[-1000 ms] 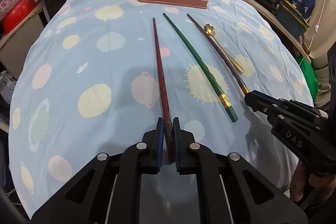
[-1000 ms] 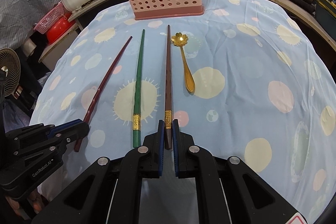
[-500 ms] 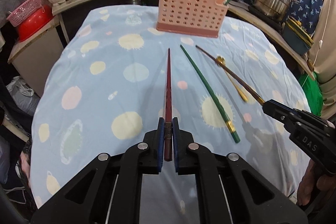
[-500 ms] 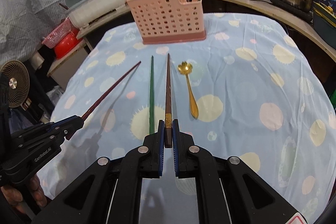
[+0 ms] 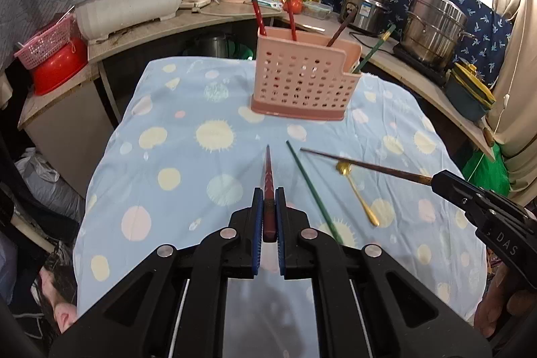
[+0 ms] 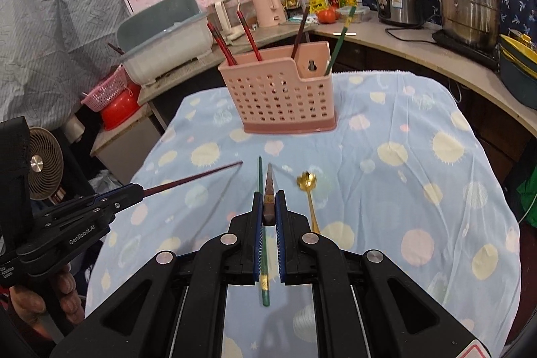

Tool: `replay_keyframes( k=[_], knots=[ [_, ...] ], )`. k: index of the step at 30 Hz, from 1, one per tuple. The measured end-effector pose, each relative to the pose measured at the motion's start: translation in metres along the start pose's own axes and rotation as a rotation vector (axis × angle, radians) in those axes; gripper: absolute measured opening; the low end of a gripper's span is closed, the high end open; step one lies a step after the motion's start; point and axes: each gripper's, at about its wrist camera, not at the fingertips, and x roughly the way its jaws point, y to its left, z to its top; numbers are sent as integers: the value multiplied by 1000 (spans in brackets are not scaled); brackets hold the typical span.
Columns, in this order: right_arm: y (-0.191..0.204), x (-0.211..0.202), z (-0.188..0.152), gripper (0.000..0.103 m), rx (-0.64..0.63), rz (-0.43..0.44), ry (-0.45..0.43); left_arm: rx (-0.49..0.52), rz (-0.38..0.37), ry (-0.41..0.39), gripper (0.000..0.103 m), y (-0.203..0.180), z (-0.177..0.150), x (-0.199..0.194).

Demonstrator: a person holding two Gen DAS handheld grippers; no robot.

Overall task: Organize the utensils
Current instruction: 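Lift the dark red chopstick into the pink holder while the right gripper lifts the brown one in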

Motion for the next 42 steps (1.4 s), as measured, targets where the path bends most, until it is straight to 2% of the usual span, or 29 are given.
replay_keyframes(
  k=[10,25,33,37,42],
  knots=[
    [4,-10,42,7,-5,9,-76,23,-22,-59,7,-8,45,-10],
    [-3,-19,134,7,-1,-6,-245,109,-30,-234,7,-31,143,-31],
    [0,-30,202,7,15,7,-380,116,-31,-369,7,-41,207,-50],
    [1,-23,232,7,27,11,-420,113,-22,-429,7,-44,239,-53],
    [0,2,256,7,60,25,-430,102,-20,-456,7,-42,267,-34]
  ],
)
